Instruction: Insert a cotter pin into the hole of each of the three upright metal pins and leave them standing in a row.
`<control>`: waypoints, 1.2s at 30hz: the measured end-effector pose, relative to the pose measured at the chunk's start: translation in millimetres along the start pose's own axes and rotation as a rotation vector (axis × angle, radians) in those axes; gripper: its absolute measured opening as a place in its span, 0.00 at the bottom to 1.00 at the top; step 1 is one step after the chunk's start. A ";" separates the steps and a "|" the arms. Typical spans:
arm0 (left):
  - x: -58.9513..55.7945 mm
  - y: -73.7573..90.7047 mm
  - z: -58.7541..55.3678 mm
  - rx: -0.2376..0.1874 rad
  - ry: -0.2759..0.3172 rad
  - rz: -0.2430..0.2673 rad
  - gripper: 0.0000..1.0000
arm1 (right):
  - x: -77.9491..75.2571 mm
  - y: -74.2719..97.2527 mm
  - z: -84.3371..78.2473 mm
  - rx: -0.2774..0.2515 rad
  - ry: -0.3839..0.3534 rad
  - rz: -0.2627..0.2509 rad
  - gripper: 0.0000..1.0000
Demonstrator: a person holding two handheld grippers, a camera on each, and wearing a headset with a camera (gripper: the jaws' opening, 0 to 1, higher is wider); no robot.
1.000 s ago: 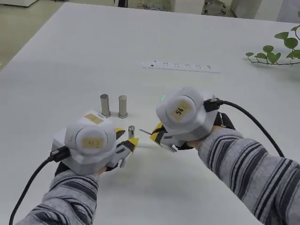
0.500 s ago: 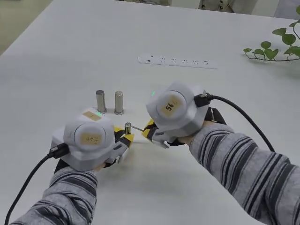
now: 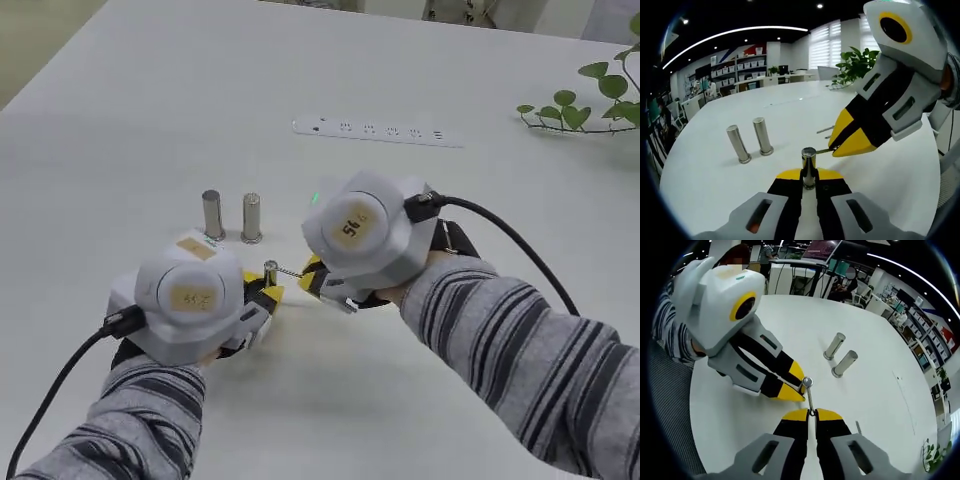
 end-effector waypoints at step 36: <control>-2.4 -1.8 0.0 -0.003 0.009 0.001 0.05 | 2.5 10.6 14.2 -0.068 0.073 0.015 0.04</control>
Point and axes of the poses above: the centre of the closed fingertips' face, and the gripper's own axes: y roughly backward along the fingers, x roughly to its left, z roughly out of its top, the point moved 4 cm from there along y, roughly backward along the fingers, and after that the axes turned 12 degrees about z, right-handed, at the moved point
